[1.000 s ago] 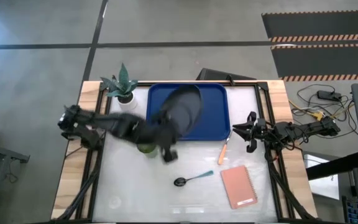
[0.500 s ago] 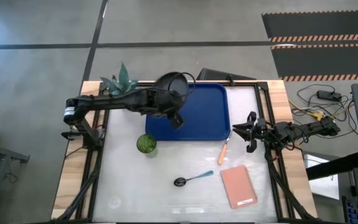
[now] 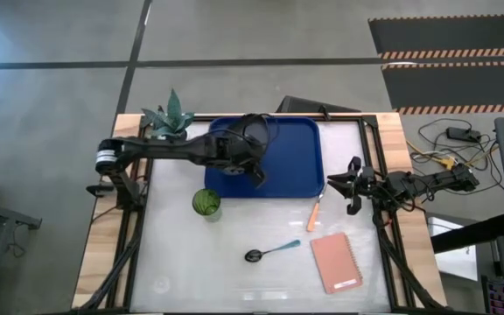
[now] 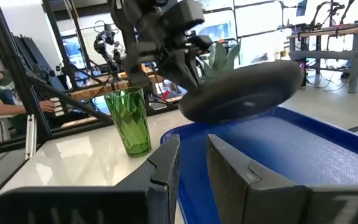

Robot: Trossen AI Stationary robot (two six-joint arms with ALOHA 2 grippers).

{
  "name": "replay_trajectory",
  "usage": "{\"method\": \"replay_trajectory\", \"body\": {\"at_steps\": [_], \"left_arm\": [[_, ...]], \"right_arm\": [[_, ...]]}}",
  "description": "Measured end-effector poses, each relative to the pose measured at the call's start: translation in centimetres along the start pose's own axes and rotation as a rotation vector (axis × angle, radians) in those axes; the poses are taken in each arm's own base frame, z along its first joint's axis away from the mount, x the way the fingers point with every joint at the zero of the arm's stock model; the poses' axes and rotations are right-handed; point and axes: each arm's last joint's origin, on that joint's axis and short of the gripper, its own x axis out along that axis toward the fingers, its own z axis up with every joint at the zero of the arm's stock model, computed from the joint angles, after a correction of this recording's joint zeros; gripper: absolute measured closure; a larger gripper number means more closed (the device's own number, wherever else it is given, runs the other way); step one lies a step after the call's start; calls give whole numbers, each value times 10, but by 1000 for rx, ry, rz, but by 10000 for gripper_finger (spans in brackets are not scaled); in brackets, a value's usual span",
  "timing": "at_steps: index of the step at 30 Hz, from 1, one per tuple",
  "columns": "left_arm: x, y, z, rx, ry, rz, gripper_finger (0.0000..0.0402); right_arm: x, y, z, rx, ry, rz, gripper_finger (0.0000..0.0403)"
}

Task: Pick and place plate/cup/fork/spoon on tray
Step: Put the black plate on the blue tray

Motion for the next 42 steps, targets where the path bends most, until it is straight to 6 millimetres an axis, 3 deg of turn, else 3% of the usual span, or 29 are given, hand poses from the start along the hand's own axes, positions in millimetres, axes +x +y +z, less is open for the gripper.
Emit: {"method": "replay_trajectory", "body": {"at_steps": [24,42], "left_arm": [[42,6,-35,6,6,31,401],[56,11,-52,-5,3,18,401]], "right_arm": [[0,0,0,12,2,0,335],[0,0,0,14,2,0,335]]}}
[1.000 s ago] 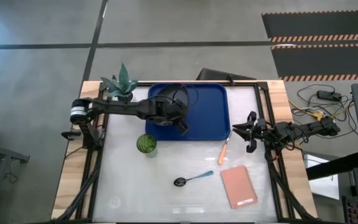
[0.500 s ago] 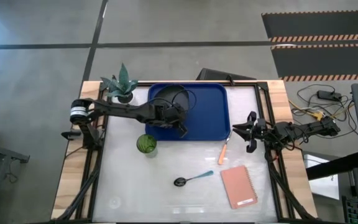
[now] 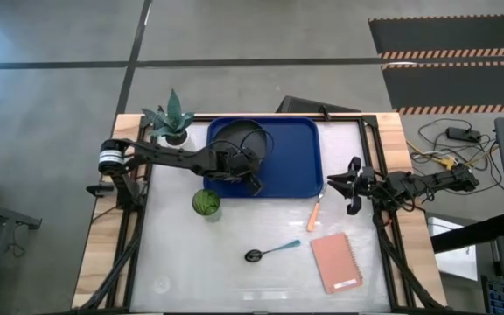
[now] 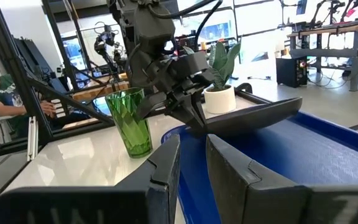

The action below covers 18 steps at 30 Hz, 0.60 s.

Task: Pick and place plate/cup/fork/spoon on tray
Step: Put the black plate on the blue tray

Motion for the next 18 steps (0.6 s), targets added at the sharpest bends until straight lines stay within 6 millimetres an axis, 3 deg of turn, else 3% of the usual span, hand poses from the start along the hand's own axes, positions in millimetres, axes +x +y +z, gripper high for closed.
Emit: {"method": "replay_trajectory", "body": {"at_steps": [18], "left_arm": [[0,0,0,-8,-1,0,401]], "right_arm": [[0,0,0,1,0,0,335]]}}
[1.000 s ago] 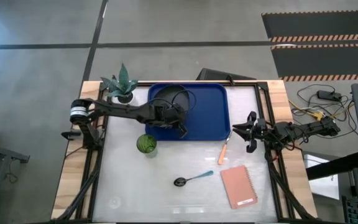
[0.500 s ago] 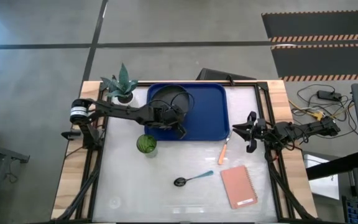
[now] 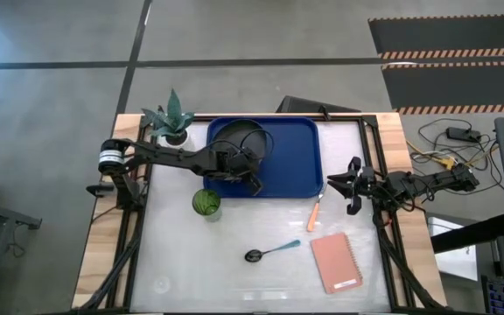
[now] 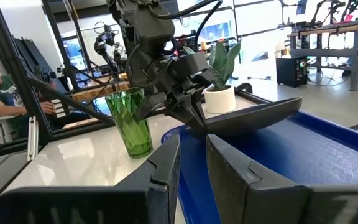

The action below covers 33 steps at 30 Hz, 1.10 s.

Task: Pick and place plate/cup/fork/spoon on tray
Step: Put the black plate on the blue tray

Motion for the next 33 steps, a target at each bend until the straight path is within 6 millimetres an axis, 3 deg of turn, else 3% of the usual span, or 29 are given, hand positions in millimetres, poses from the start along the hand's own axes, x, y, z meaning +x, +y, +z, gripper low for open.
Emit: {"method": "replay_trajectory", "body": {"at_steps": [13,24,33], "left_arm": [[0,0,0,-8,-2,-2,398],[0,0,0,-14,-2,5,327],[1,2,-1,-16,-2,15,315]], "right_arm": [[0,0,0,4,0,0,335],[0,0,0,4,0,1,335],[0,0,0,11,0,2,335]]}}
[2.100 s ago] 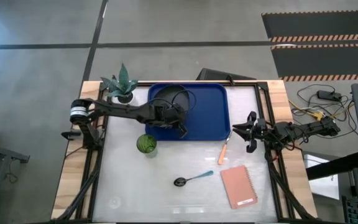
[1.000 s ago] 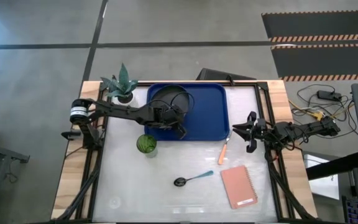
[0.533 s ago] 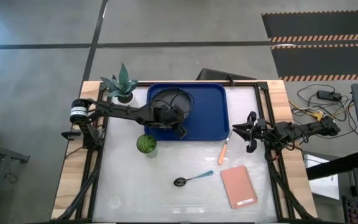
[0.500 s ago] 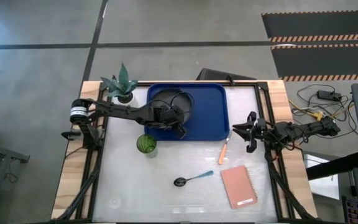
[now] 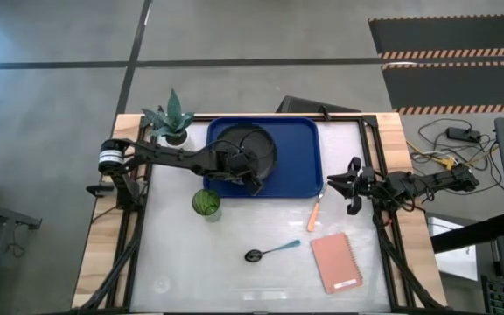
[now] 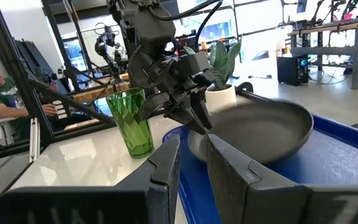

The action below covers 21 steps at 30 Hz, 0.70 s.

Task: Pick and place plate/cup/fork/spoon on tray
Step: Put the black plate on the blue tray

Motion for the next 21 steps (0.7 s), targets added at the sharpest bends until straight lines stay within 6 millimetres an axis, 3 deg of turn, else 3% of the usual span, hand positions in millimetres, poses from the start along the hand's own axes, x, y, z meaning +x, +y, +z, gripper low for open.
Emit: {"method": "replay_trajectory", "body": {"at_steps": [5,7,13,18,21], "left_arm": [[0,2,0,2,-6,9,315],[-9,1,2,22,-27,-6,316],[-82,-19,16,174,-326,-128,332],[-147,-24,6,235,-590,-287,345],[-171,-20,-7,241,-727,-375,348]], "right_arm": [[0,0,0,49,0,2,335],[0,0,0,112,0,2,335],[0,0,4,196,154,-80,335],[10,5,26,154,231,-233,352],[33,11,29,73,350,-314,373]]}}
